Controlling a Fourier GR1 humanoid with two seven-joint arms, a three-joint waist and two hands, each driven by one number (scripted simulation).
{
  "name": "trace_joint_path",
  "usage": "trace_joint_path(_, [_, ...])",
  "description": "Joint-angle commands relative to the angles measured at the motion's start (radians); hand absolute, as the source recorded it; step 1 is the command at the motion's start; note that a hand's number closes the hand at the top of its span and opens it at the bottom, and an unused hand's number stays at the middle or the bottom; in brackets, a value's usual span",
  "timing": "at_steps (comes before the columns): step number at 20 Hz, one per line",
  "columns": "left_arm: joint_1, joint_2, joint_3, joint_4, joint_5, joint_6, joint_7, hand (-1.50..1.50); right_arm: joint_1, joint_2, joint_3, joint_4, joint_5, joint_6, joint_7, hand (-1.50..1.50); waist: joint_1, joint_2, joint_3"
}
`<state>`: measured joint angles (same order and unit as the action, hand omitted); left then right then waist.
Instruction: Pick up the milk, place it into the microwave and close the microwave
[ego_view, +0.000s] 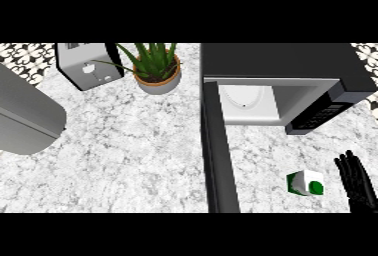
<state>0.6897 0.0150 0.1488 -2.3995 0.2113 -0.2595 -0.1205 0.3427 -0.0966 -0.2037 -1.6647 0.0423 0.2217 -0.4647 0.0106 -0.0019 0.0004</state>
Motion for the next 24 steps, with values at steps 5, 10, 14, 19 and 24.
trace_joint_path(5, [0.008, 0.008, 0.08, -0.101, 0.139, -0.033, 0.072, -1.5, -0.088, -0.014, -0.036, 0.237, 0.012, 0.013, -0.142, -1.5, -0.002, 0.001, 0.0])
trace_joint_path(10, [0.028, -0.015, 0.052, 0.014, 0.08, -0.068, -0.062, -1.5, -0.148, -0.07, -0.069, 0.453, 0.042, 0.036, -0.265, -1.5, 0.003, 0.0, 0.0])
trace_joint_path(14, [0.066, -0.015, 0.051, -0.135, 0.124, -0.047, 0.051, -1.5, -0.239, -0.103, -0.084, 0.572, 0.063, 0.027, -0.315, -1.5, 0.007, 0.001, 0.001])
trace_joint_path(19, [0.064, -0.015, 0.097, -0.103, 0.162, -0.078, 0.041, -1.5, -0.271, -0.083, -0.09, 0.716, 0.104, -0.04, -0.424, -1.5, 0.004, 0.001, 0.001])
trace_joint_path(24, [0.057, -0.009, 0.112, -0.11, 0.168, -0.082, 0.046, -1.5, -0.317, -0.089, -0.085, 0.828, 0.147, -0.096, -0.509, -1.5, 0.005, 0.001, 0.001])
